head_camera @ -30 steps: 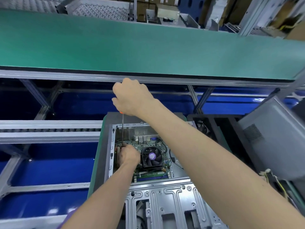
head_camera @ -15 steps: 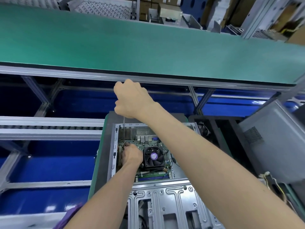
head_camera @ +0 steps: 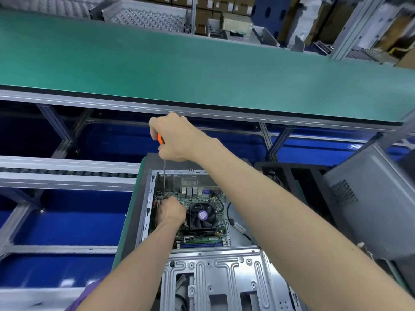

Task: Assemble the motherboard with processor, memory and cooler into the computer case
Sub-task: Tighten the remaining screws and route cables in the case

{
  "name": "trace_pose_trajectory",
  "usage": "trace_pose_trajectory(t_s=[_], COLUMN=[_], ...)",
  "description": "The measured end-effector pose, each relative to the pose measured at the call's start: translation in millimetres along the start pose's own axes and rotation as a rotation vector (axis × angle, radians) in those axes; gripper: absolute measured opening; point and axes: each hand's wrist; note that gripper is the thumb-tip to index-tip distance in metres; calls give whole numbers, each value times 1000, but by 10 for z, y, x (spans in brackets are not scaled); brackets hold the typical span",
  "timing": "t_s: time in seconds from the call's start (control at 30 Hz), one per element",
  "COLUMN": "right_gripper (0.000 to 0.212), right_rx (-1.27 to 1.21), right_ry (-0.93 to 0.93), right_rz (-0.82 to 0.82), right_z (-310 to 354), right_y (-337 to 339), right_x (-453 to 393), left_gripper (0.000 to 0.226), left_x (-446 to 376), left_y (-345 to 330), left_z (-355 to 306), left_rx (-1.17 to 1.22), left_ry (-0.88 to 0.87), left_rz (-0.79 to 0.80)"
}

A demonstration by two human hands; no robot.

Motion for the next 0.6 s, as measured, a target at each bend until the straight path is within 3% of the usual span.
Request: trace_pose_trajectory(t_s=[0.33, 0.5, 0.6], right_gripper=[28, 29, 32], right_rx=[-90, -135, -321], right_ry=[-137, -138, -165], right_rz=[-220, -221, -249], right_z=[177, 136, 32], right_y=[-191, -187, -279], right_x=[-4, 27, 81], left_gripper=[12, 25, 23], left_x=[5, 18, 22], left_y=[15, 40, 55], left_z=[16, 21, 30], left_rx=[106, 342, 505], left_ry=[15, 15, 34], left_rz=[-25, -50, -89])
Point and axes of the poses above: each hand's wrist, its own x-axis away from the middle knuckle, its own y-axis out of the back of the hand, z = x × y, and after that the axes turned 9 degrees about z, right-handed
